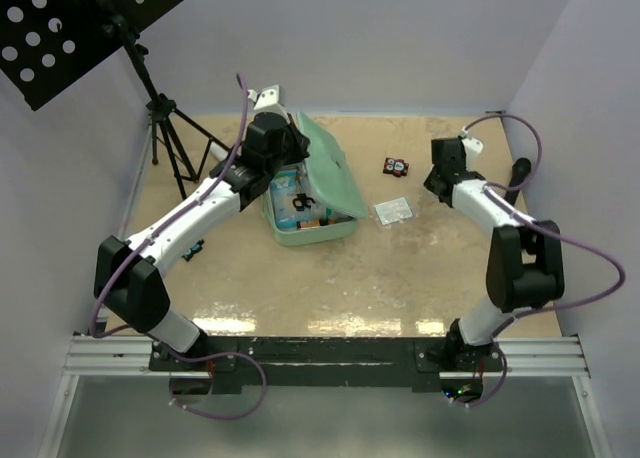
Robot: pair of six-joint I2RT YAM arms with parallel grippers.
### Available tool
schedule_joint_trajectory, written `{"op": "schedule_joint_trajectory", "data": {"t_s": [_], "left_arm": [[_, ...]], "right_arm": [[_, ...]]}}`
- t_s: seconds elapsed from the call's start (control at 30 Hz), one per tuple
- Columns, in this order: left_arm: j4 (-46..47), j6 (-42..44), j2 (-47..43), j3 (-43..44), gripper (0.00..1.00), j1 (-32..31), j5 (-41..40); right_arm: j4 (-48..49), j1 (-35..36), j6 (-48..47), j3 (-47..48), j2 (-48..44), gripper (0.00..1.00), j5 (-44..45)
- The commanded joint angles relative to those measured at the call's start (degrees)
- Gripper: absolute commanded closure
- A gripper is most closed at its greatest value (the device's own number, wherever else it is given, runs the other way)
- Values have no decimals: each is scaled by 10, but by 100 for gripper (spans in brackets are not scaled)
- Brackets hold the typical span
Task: Organize the medicine kit
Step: Move the medical item to the center of the board.
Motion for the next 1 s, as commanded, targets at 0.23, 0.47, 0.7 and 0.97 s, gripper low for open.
{"op": "schedule_joint_trajectory", "data": {"t_s": [0.23, 0.47, 0.7, 0.97], "left_arm": [[-34, 23, 43, 48, 100, 11, -17], [-46, 9, 57, 70, 100, 14, -23], [-56, 1, 57, 69, 100, 15, -31], [-61, 1, 53, 52, 100, 18, -35]], "right_arm": [[-113, 196, 28, -64, -340, 100, -38], [-150, 299, -17, -103, -431, 100, -159], [-93, 484, 2, -115, -373, 100, -151], [40, 562, -2, -115, -221, 100, -153]]}}
